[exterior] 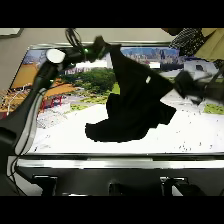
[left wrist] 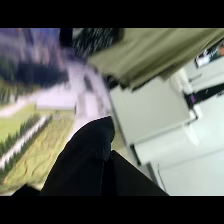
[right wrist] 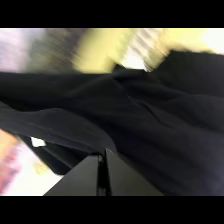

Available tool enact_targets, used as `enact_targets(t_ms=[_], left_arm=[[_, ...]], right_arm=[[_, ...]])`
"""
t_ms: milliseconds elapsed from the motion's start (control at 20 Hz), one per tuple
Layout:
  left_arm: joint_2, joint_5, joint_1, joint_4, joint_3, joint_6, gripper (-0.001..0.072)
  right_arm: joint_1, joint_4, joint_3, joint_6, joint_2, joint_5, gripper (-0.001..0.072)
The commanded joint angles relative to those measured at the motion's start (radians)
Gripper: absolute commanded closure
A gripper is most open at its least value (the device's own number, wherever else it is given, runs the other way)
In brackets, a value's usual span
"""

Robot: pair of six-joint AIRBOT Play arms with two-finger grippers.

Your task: Fold the clothes and pants, and hang the long-sleeved shirts on hangers.

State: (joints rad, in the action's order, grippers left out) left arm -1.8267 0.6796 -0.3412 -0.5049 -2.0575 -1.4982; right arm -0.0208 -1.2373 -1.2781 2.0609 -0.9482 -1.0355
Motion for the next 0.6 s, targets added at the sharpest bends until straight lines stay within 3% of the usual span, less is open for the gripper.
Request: enact_targets(t_ms=[0,300,550], left_arm=[[0.133,-0.068,0.051,-0.004,-0.001,0.011,0.0676],[0.338,-0.122,0.108,-0.003,0.000,0.051,0.0675],[0.482,-0.133,0.114,-0.003,0.000,0.089,0.0675]], right_arm=[[0.000,0.095,-0.323,-0.121,-0.130,0.012,0.0669],[-0.001,0.101,-0.689,-0.197,-0.198,0.028,0.0669],[0.000,0.164,-0.803,-0.268,-0.188,0.099,0.0669]])
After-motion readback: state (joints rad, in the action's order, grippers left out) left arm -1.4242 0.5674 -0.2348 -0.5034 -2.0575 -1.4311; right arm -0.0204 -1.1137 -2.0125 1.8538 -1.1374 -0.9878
